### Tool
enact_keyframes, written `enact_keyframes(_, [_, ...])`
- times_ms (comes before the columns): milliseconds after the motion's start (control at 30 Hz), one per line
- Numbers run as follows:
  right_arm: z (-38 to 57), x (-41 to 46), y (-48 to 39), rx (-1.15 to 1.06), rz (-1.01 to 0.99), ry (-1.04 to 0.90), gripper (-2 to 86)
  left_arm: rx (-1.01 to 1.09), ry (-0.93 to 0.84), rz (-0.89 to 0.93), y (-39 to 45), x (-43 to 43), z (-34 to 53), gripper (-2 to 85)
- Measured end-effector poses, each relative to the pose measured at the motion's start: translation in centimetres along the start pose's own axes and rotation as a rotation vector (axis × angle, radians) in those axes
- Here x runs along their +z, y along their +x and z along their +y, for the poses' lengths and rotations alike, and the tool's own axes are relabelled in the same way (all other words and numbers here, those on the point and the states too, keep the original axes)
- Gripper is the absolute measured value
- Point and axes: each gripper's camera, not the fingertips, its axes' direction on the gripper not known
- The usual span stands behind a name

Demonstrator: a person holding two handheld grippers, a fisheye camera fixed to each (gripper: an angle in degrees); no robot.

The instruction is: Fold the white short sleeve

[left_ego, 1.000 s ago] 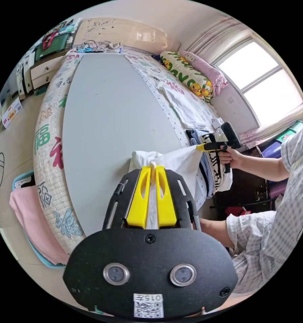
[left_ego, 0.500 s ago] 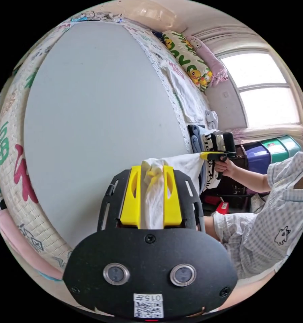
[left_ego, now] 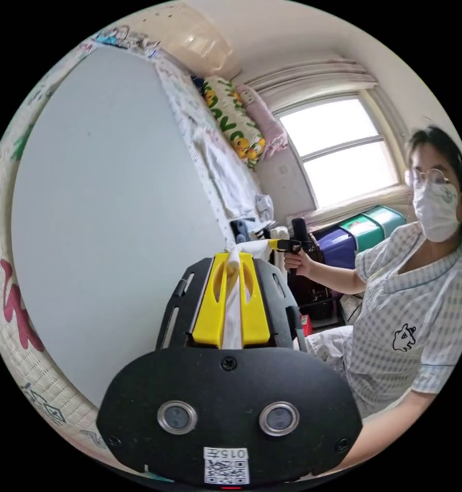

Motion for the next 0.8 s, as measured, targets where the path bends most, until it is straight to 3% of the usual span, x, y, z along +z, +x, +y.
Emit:
enact_keyframes(167, [-2.3,-5.9,-9.2,-0.366,-0.023,0.120,3.4,0.255,0.191,-0.017,8.9,-6.5,-1.2,1.5])
enact_keyframes(367, [1.4,-7.5,-16.5,-0.784,0.126,0.021,3.5,0.500,0.172,-0.144,17.0,-9.7,1.1,1.7])
enact_keyframes(533, [6.3,0.4,-10.2,-0.753,0.289,-0.238,3.0,0.403,0.091,-0.178,14.0,-6.1,6.9,1.7])
enact_keyframes(667, [11.6,11.6,2.9,-0.460,0.357,-0.591,0.0,0.156,-0.079,-0.279,7.3,0.3,14.2,1.7])
enact_keyframes(733, [14.4,14.0,6.8,-0.357,0.373,-0.675,-0.1,0.010,-0.133,-0.226,4.4,1.9,17.9,1.7])
enact_keyframes(800, [16.1,14.5,7.7,-0.310,0.393,-0.627,0.7,-0.088,-0.136,-0.199,3.5,2.1,21.0,2.2])
